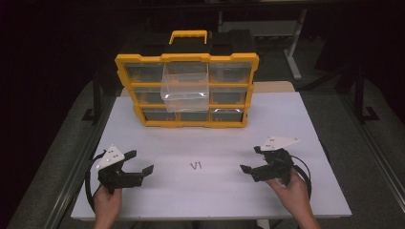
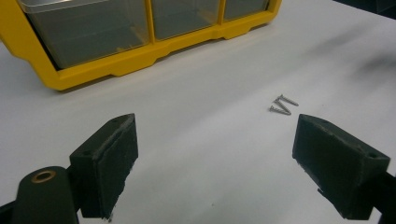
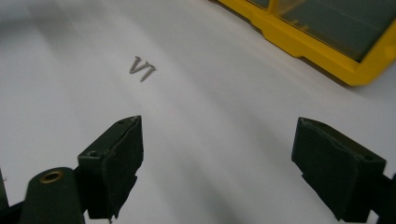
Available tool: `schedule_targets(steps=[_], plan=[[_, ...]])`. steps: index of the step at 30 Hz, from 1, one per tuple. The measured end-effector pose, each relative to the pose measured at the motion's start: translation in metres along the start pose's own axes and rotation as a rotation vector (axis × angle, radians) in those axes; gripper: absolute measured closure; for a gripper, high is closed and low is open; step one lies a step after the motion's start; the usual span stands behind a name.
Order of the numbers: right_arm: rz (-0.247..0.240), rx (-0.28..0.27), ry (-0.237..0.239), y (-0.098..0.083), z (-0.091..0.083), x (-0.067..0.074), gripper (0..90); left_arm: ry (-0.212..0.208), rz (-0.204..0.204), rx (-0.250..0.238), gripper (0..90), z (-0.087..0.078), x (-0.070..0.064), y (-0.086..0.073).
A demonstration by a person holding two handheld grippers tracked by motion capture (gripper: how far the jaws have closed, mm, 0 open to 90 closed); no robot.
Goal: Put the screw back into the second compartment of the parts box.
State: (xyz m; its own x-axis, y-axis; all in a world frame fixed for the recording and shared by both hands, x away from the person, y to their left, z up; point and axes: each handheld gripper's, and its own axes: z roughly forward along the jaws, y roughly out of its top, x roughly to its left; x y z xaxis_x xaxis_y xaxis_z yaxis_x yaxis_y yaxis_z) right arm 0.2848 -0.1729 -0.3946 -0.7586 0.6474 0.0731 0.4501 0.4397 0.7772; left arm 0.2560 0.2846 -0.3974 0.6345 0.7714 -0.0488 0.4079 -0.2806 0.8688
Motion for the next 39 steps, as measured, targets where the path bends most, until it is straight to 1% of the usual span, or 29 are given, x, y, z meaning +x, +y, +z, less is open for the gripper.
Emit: schedule_targets(steps=[1, 2, 3, 4, 5, 6, 7, 8, 9, 11, 13, 14, 15, 16, 17, 18, 21, 23, 24, 28, 30, 31, 33, 34, 36, 38, 39], plan=[[-0.009, 0.012, 0.023, 0.007, 0.007, 0.004, 17.7, 0.0, -0.002, -0.001, 13.9, 0.0, 0.0, 0.0], [-0.011, 0.014, 0.031, 0.009, 0.01, 0.005, 17.9, 0.0, 0.0, 0.002, 13.9, -0.001, 0.001, 0.0], [-0.011, 0.014, 0.031, 0.009, 0.01, 0.005, 17.9, 0.001, -0.004, -0.001, 13.9, -0.001, 0.001, -0.001], [-0.014, 0.02, 0.031, 0.012, 0.014, 0.007, 18.3, 0.002, -0.009, -0.001, 13.9, -0.001, 0.001, -0.001], [-0.031, 0.031, 0.038, 0.017, 0.021, 0.011, 19.8, 0.003, -0.001, 0.006, 13.9, -0.001, 0.002, -0.001], [-0.041, 0.036, 0.041, 0.019, 0.025, 0.013, 19.9, 0.007, -0.013, -0.002, 13.9, -0.002, 0.003, -0.001], [-0.047, 0.038, 0.041, 0.022, 0.028, 0.016, 19.8, 0.007, -0.013, -0.002, 13.9, -0.002, 0.003, -0.001], [-0.047, 0.038, 0.041, 0.022, 0.028, 0.016, 19.8, 0.008, -0.015, -0.001, 13.9, -0.002, 0.003, -0.001], [-0.054, 0.044, 0.037, 0.024, 0.031, 0.018, 19.6, 0.008, -0.011, -0.001, 13.9, -0.002, 0.004, -0.001], [-0.066, 0.049, 0.046, 0.03, 0.038, 0.021, 19.7, 0.011, -0.009, -0.003, 13.9, -0.002, 0.004, -0.001], [-0.071, 0.072, 0.05, 0.037, 0.046, 0.023, 19.4, 0.013, -0.003, 0.005, 13.9, -0.003, 0.004, -0.001], [-0.071, 0.072, 0.05, 0.037, 0.046, 0.023, 19.4, 0.013, -0.003, 0.005, 13.9, -0.003, 0.004, -0.001], [-0.058, 0.092, 0.066, 0.041, 0.052, 0.023, 19.6, 0.014, -0.007, -0.002, 13.9, -0.003, 0.003, -0.001], [-0.058, 0.092, 0.066, 0.041, 0.052, 0.023, 19.6, 0.014, -0.007, -0.002, 13.9, -0.003, 0.003, -0.001], [-0.052, 0.103, 0.074, 0.045, 0.058, 0.024, 20.4, 0.016, -0.005, 0.001, 13.9, -0.004, 0.003, -0.001], [-0.052, 0.103, 0.074, 0.045, 0.058, 0.024, 20.4, 0.017, -0.005, 0.0, 13.9, -0.004, 0.003, -0.001], [-0.053, 0.11, 0.096, 0.049, 0.065, 0.025, 23.7, 0.02, -0.009, -0.004, 13.9, -0.005, 0.003, -0.002], [-0.044, 0.124, 0.122, 0.052, 0.072, 0.026, 27.8, 0.022, -0.011, -0.008, 13.9, -0.006, 0.003, -0.002], [-0.032, 0.138, 0.114, 0.053, 0.075, 0.027, 28.2, 0.023, -0.006, -0.005, 13.9, -0.006, 0.003, -0.002], [-0.042, 0.158, 0.129, 0.06, 0.087, 0.031, 32.8, 0.025, -0.01, -0.007, 13.9, -0.006, 0.003, -0.002], [-0.046, 0.171, 0.122, 0.064, 0.092, 0.035, 34.8, 0.027, -0.008, -0.004, 13.9, -0.007, 0.004, -0.002], [-0.045, 0.178, 0.115, 0.066, 0.095, 0.036, 36.1, 0.027, -0.014, -0.009, 13.9, -0.006, 0.004, -0.002], [-0.043, 0.183, 0.118, 0.068, 0.1, 0.038, 39.7, 0.028, -0.016, -0.009, 13.9, -0.006, 0.005, -0.002], [-0.028, 0.191, 0.114, 0.069, 0.103, 0.04, 41.5, 0.028, -0.014, -0.006, 13.9, -0.006, 0.005, -0.002], [-0.026, 0.214, 0.11, 0.07, 0.109, 0.042, 42.9, 0.028, -0.016, -0.007, 13.9, -0.006, 0.005, -0.002], [-0.033, 0.233, 0.115, 0.071, 0.116, 0.043, 45.3, 0.026, -0.015, -0.006, 13.9, -0.006, 0.005, -0.002], [-0.028, 0.238, 0.125, 0.071, 0.118, 0.044, 46.4, 0.026, -0.013, -0.006, 13.9, -0.006, 0.005, -0.002]])
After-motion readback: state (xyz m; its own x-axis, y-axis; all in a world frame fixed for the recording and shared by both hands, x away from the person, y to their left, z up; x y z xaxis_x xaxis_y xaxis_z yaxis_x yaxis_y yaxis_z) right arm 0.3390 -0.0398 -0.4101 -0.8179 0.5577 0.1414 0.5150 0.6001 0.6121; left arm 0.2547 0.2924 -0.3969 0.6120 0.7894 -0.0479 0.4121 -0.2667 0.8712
